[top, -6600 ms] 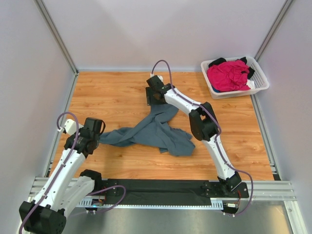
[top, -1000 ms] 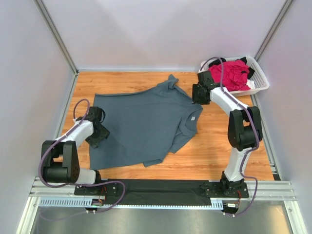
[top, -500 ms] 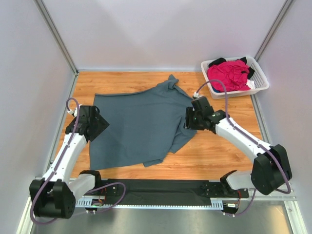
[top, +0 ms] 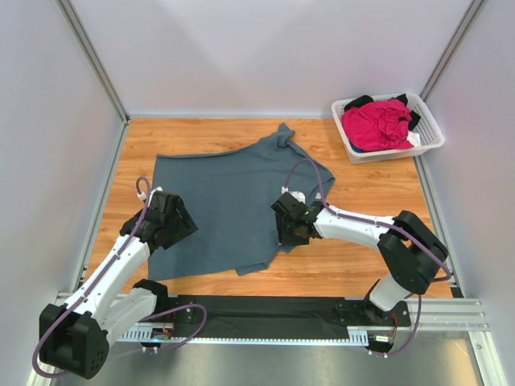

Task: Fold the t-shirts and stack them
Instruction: Flatten the tshirt out

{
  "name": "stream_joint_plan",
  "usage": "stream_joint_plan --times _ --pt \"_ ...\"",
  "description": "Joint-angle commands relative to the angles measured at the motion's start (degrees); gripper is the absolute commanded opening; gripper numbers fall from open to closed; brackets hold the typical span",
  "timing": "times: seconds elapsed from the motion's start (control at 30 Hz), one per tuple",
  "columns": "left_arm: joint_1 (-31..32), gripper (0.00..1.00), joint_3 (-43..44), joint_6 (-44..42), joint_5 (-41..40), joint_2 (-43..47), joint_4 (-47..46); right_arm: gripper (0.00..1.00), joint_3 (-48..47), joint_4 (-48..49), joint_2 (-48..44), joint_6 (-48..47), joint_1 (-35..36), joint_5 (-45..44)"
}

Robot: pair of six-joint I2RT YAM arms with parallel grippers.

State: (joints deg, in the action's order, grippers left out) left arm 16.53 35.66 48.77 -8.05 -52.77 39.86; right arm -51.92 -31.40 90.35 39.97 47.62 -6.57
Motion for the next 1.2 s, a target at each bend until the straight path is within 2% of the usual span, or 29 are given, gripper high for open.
stream_joint_plan --times 0.0,0.13,0.2,0.53,0.7,0.83,0.93,1.0,1.03,1.13,1.17 --pt "0.3 0.73 -0.2 0.9 -1.6 0.3 -0.5 0.49 -2.7 -0.6 1.6 2.0 1.3 -4.1" --pt "0.3 0.73 -1.2 1.8 -2.6 -0.8 -1.4 0.49 -1.8 -0.2 2.5 1.8 1.7 -3.6" --pt "0.3 0.73 -1.6 2.9 -2.9 -2.5 -1.5 0.43 -2.1 -1.3 3.3 1.9 1.7 -3.9" --pt "0.3 0.73 -2.2 4.0 -4.2 -7.9 -3.8 0.47 0.0 -3.2 -3.0 0.7 1.8 -2.8" --pt "0.3 0.73 -2.0 5.1 -4.9 -10.4 -3.7 0.46 0.9 0.2 -0.9 -0.8 1.9 2.0" --pt "0.2 0.72 -1.9 6.9 -5.7 -11.8 -2.9 0.43 0.2 0.2 1.1 -1.7 2.4 2.1" --pt "0.2 0.70 -2.1 8.4 -6.0 -13.1 -2.7 0.35 -0.1 -0.8 2.3 -2.3 2.3 0.9" --pt "0.2 0.66 -2.3 9.4 -5.7 -13.9 -2.8 0.26 -0.3 -2.3 2.7 -2.7 2.3 -0.2" --pt "0.2 0.65 -2.5 9.6 -5.4 -14.1 -3.3 0.17 -0.3 -2.9 2.6 -2.9 2.4 -0.5" --pt "0.1 0.64 -3.0 10.6 -5.2 -15.0 -3.4 0.02 0.7 -4.8 1.2 -2.9 2.2 -2.0" --pt "0.1 0.64 -3.1 10.7 -5.4 -15.2 -3.3 0.00 0.9 -5.8 0.8 -3.0 2.2 -2.4"
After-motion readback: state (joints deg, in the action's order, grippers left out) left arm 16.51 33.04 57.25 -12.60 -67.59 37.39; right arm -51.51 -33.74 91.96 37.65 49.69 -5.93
